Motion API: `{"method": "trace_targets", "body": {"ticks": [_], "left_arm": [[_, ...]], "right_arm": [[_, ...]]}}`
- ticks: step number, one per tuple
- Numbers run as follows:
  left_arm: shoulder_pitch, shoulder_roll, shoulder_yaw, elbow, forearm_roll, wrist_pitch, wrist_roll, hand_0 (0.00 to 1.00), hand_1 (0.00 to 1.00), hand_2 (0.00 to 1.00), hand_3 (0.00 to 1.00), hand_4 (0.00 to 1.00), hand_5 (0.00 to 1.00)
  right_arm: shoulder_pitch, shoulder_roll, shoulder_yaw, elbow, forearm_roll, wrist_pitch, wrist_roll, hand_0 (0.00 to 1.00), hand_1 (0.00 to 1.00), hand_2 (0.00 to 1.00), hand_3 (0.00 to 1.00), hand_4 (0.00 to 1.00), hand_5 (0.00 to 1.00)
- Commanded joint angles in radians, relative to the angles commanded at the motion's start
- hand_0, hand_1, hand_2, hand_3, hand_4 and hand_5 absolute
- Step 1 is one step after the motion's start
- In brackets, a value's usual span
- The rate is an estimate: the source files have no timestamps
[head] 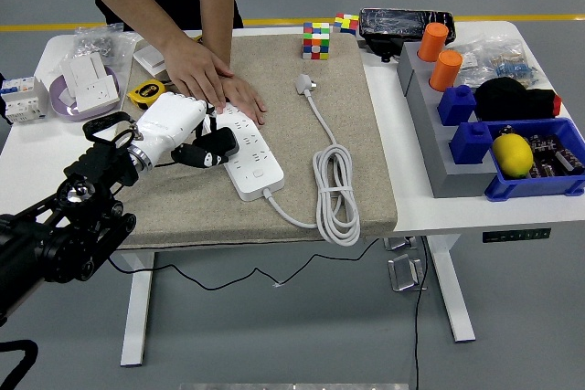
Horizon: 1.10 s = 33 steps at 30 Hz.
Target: Pick up the plug,place it near the board,insert it into the board,press the button
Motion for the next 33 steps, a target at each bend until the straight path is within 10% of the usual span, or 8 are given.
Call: {"method": "trace_targets", "body": {"ticks": [33], "left_arm": [[-0.010, 0.001, 0.004, 0.024, 0.000, -0.001, 0.004, 0.494, 0.356, 0.299, 0.374, 0.376, 0.039]], "right_arm": [[0.006, -0.003, 0.009, 0.001, -0.001, -0.001, 0.000, 0.823, 0.808, 0.794, 0.808, 0.998, 0.998]]}}
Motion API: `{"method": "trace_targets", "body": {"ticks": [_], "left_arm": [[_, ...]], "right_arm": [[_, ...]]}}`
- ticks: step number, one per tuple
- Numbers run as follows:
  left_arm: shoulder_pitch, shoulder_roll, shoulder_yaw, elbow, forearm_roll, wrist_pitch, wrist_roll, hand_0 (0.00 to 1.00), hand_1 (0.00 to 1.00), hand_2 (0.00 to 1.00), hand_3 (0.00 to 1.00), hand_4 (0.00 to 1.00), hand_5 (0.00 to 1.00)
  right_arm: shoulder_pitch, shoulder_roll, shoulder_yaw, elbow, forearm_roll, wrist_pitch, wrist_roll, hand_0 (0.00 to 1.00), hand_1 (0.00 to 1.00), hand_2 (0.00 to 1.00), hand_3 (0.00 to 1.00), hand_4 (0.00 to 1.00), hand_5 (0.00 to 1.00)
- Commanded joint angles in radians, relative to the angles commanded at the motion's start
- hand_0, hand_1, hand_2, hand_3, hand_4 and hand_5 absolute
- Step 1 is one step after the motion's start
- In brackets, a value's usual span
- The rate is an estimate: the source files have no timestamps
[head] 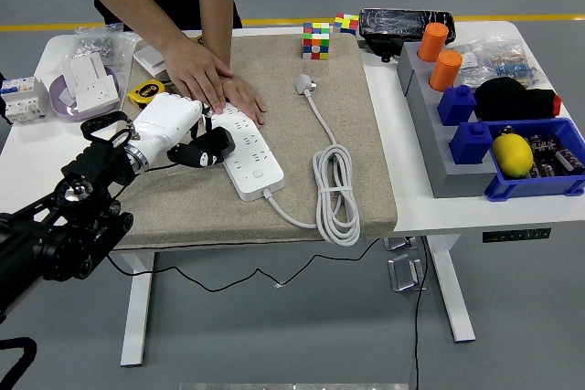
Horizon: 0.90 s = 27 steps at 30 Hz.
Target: Pick up the plug,place it near the board,insert it into the board,press the button
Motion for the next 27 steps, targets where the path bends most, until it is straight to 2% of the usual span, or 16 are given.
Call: {"method": "trace_targets", "body": {"ticks": [27], "left_arm": [[-0.002, -0.001, 0.002, 0.013, 0.000, -0.009, 0.001, 0.494, 0.358, 0.299, 0.378, 0.384, 0.039]], "right_arm": [[0.001, -0.001, 0.006, -0.001, 0.006, -0.012, 0.006, 0.819, 0.808, 0.793, 0.807, 0.998, 0.998]]}}
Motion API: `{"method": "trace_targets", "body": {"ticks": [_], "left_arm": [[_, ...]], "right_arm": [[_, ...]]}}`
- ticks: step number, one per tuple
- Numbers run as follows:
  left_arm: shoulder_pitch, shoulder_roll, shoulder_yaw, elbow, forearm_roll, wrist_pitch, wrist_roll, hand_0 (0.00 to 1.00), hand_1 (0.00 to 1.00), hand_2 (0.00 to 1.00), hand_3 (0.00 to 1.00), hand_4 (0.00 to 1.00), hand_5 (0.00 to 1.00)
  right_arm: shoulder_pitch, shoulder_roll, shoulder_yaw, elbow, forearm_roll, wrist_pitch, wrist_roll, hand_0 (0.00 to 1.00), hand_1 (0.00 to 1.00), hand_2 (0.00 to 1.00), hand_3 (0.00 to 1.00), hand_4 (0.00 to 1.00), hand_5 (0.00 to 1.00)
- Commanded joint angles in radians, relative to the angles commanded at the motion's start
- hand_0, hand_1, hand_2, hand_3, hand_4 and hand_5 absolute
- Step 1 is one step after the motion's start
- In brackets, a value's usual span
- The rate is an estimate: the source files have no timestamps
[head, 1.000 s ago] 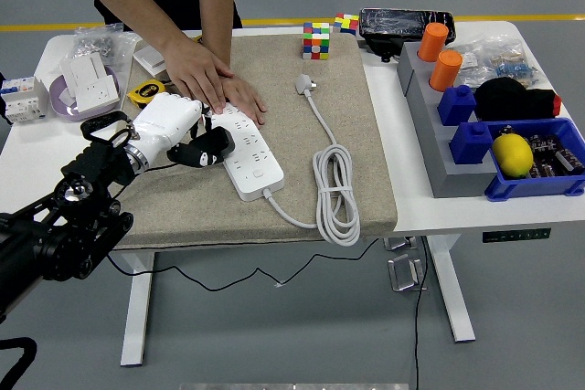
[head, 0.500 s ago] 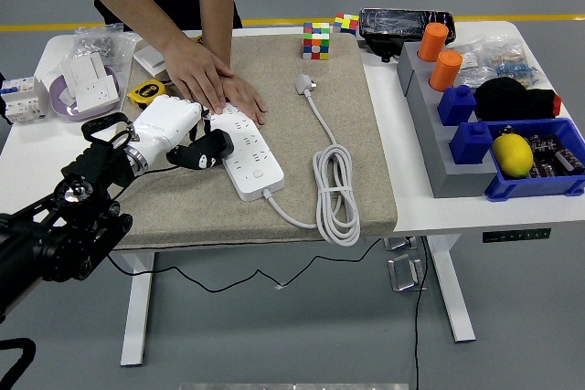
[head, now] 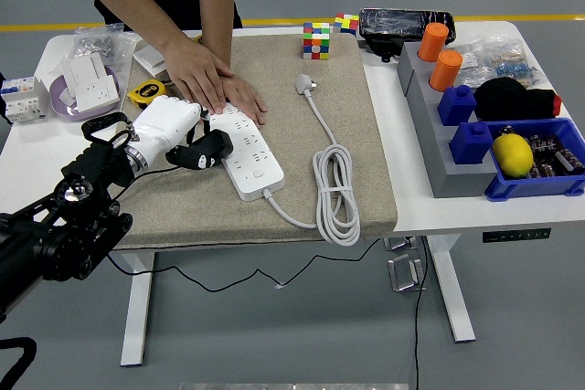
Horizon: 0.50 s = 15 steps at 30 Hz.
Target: Pick up the plug,place it near the board,insert it into the board,press the button
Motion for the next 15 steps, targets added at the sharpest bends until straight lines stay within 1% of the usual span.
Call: {"method": "trace_targets", "body": {"ticks": [6, 7, 12, 13, 15], "left_arm": [[0.002, 0.001, -0.001, 0.001, 0.000, 0.001, -0.002, 0.494, 0.357, 0.299, 0.386, 0.394, 0.048], [0.002, 0.001, -0.001, 0.001, 0.000, 0.000, -0.003, 0.494, 0.356, 0.299, 0.397, 0.422, 0.080], [0.003, 0.000, 0.000, 0.003, 0.000, -0.002, -0.004, 0.494, 0.356, 0.299, 0.397, 0.422, 0.080], [0.003, -0.001, 0.000, 0.004, 0.000, -0.003, -0.004, 0.496, 0.354, 0.298, 0.398, 0.449, 0.104], [0.002, -0.002, 0.001, 0.005, 0.000, -0.004, -0.003, 0.496, 0.354, 0.298, 0.398, 0.449, 0.104]], "right_arm": [[-0.001, -0.001, 0.001, 0.000, 0.004, -0.003, 0.002, 0.818, 0.808, 0.789, 0.802, 0.998, 0.998], [-0.002, -0.001, 0.000, -0.001, 0.005, -0.004, 0.002, 0.818, 0.805, 0.789, 0.802, 0.998, 0.998], [-0.004, -0.001, 0.001, -0.001, 0.007, -0.006, 0.003, 0.818, 0.805, 0.789, 0.802, 0.998, 0.998], [-0.004, -0.001, 0.001, -0.001, 0.007, -0.006, 0.003, 0.816, 0.804, 0.789, 0.801, 0.998, 0.998], [-0.004, -0.001, 0.002, -0.001, 0.008, -0.007, 0.004, 0.816, 0.804, 0.789, 0.801, 0.998, 0.998]]}}
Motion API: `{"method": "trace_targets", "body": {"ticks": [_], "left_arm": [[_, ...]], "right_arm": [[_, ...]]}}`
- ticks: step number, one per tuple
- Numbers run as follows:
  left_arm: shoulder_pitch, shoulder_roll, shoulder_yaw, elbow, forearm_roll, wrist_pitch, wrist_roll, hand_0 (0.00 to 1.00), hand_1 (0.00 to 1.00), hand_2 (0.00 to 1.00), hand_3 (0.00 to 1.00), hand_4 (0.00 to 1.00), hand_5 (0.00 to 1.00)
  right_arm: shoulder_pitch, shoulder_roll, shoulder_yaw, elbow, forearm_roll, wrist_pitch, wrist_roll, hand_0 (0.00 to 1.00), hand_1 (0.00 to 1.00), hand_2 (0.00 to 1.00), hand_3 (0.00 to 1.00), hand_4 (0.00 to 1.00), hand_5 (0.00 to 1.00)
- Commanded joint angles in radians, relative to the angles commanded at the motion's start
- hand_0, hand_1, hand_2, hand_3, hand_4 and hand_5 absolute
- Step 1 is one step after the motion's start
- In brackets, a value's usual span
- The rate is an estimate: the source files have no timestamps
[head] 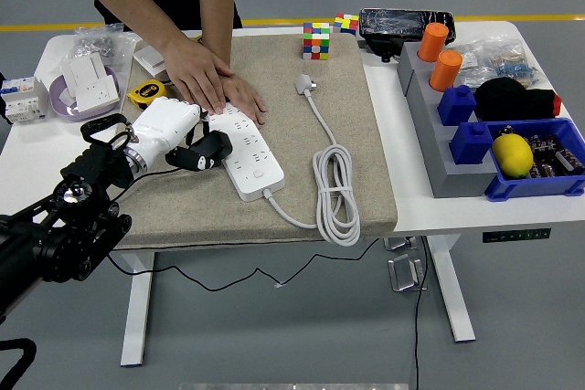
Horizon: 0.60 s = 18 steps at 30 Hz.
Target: Pick up the plug,place it near the board,insert it into the board,press the button
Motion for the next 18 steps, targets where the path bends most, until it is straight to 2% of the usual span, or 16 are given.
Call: {"method": "trace_targets", "body": {"ticks": [3, 4, 9, 10, 15, 16, 18], "left_arm": [[-0.002, -0.002, 0.003, 0.000, 0.000, -0.004, 0.001, 0.496, 0.354, 0.298, 0.398, 0.449, 0.104], [-0.003, -0.002, 0.003, 0.000, 0.000, -0.004, 0.001, 0.499, 0.354, 0.302, 0.403, 0.496, 0.130], [-0.006, -0.002, 0.002, 0.000, 0.000, -0.008, 0.001, 0.499, 0.354, 0.302, 0.403, 0.496, 0.130], [-0.007, -0.001, 0.002, 0.000, 0.000, -0.009, 0.000, 0.512, 0.355, 0.314, 0.405, 0.667, 0.212], [-0.008, -0.002, -0.001, 0.001, 0.000, -0.014, -0.003, 0.512, 0.355, 0.314, 0.405, 0.667, 0.212], [-0.008, -0.002, -0.002, 0.002, 0.000, -0.016, -0.004, 0.553, 0.468, 0.390, 0.437, 0.889, 0.343], [-0.009, -0.002, -0.004, 0.002, 0.000, -0.021, -0.006, 0.553, 0.468, 0.390, 0.437, 0.889, 0.343]], "right_arm": [[0.000, 0.000, 0.001, 0.000, 0.001, 0.000, 0.000, 0.816, 0.804, 0.789, 0.801, 0.998, 0.998], [0.001, 0.000, 0.001, 0.000, 0.001, -0.001, 0.000, 0.817, 0.804, 0.787, 0.800, 0.998, 0.998], [0.003, 0.000, 0.003, 0.000, 0.004, -0.001, 0.001, 0.817, 0.804, 0.787, 0.800, 0.998, 0.998], [0.003, 0.000, 0.003, -0.001, 0.005, -0.001, 0.001, 0.817, 0.802, 0.787, 0.800, 0.998, 0.998], [0.003, -0.001, 0.004, -0.001, 0.007, -0.001, 0.002, 0.817, 0.802, 0.787, 0.800, 0.998, 0.998], [0.003, -0.001, 0.005, -0.001, 0.007, -0.001, 0.002, 0.816, 0.801, 0.787, 0.800, 0.998, 0.998], [0.004, 0.000, 0.005, -0.001, 0.007, -0.001, 0.003, 0.816, 0.801, 0.787, 0.800, 0.998, 0.998]]}}
